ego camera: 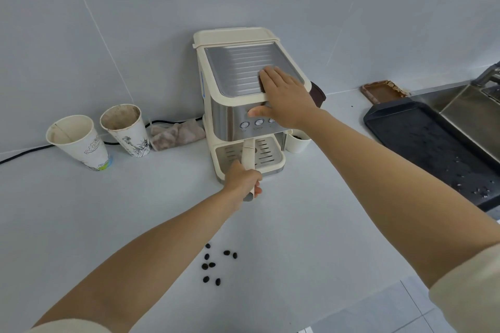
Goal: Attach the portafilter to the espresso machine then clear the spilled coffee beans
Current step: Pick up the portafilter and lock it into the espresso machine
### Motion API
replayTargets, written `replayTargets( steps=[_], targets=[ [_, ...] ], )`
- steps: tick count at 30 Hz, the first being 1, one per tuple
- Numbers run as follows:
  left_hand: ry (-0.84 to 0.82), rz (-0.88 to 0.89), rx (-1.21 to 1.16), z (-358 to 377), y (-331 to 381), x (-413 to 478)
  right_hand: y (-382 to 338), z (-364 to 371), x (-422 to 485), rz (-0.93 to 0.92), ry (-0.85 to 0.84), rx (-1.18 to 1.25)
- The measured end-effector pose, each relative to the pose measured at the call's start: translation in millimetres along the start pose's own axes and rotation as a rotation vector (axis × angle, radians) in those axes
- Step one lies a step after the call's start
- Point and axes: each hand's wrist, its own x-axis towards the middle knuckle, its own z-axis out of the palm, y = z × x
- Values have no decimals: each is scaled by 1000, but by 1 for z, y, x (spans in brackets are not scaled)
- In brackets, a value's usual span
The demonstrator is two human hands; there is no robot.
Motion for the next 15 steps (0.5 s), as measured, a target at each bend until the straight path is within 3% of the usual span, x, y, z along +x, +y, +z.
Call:
replayTargets(
  steps=[15],
  targets=[
    [182,42,-126,44,-2,-1,-2,-1,-2,-3,1,-8]
  ],
)
